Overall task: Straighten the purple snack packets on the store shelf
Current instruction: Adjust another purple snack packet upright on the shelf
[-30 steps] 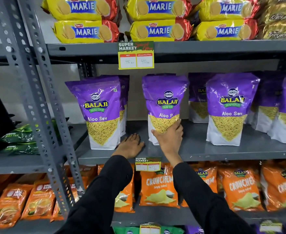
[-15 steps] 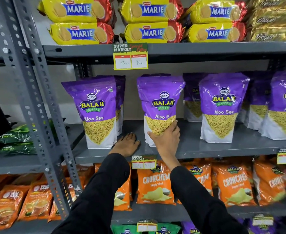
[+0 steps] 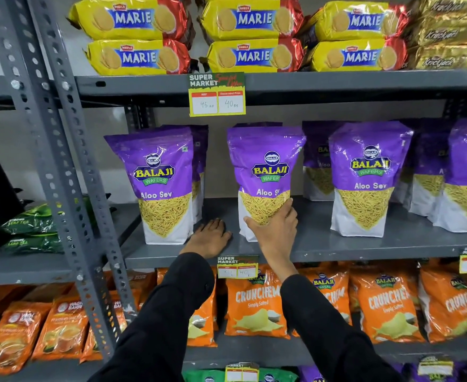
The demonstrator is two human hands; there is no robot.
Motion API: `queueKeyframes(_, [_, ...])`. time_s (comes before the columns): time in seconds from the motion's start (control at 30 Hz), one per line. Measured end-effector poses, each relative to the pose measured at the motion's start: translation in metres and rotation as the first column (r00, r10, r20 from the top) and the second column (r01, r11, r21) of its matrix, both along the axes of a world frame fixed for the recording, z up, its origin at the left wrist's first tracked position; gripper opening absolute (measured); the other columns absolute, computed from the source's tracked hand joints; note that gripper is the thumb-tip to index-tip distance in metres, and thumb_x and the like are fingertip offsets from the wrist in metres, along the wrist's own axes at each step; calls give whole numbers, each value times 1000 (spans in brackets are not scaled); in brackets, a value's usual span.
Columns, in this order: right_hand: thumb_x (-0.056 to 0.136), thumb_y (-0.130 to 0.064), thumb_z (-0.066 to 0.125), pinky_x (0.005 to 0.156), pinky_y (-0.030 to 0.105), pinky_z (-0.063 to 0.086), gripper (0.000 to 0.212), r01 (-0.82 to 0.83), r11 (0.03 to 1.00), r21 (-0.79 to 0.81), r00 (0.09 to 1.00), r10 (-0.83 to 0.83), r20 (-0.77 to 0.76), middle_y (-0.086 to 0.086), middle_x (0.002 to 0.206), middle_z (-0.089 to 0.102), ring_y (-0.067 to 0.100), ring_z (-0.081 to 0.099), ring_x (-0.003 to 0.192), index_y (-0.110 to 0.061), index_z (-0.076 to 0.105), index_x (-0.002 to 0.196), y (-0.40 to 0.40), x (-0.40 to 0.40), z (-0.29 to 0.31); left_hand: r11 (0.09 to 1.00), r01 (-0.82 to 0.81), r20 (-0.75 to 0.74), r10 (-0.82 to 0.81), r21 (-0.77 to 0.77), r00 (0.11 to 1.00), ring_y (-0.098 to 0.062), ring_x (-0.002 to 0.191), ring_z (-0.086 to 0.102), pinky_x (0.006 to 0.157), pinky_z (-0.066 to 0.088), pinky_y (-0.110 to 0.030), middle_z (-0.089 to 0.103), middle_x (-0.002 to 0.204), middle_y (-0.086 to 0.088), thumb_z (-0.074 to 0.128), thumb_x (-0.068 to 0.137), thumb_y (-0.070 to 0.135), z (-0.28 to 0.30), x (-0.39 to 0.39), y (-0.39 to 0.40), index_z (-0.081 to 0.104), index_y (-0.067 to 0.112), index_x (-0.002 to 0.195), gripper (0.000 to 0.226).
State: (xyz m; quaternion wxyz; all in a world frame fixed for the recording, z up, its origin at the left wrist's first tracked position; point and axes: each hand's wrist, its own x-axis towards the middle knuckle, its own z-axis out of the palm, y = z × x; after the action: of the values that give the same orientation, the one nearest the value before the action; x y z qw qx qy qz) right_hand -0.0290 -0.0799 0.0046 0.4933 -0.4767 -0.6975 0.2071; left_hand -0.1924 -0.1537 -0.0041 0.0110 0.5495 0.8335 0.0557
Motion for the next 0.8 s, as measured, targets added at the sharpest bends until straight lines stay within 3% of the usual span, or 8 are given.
queueKeyframes(0.43, [65,-68,78,103,47,42,125,9,1000,7,1000,-10,11,18,145,40,35,43,131,-7,16,154,2,-3,0,1000,-5,-11,5,17,1000,-26,156,8,125,13,-48,12,167,-14,10,101,46,-3,-2,2,17,8,157,68])
queueKeyframes(0.8, [65,-68,79,104,47,42,126,1,1000,9,1000,-1,23,18,143,40,35,43,129,-4,16,154,8,-5,1,999,51,-78,-49,19,996,-26,156,9,125,13,-46,14,167,-15,21,107,37,-1,3,-1,20,7,155,57])
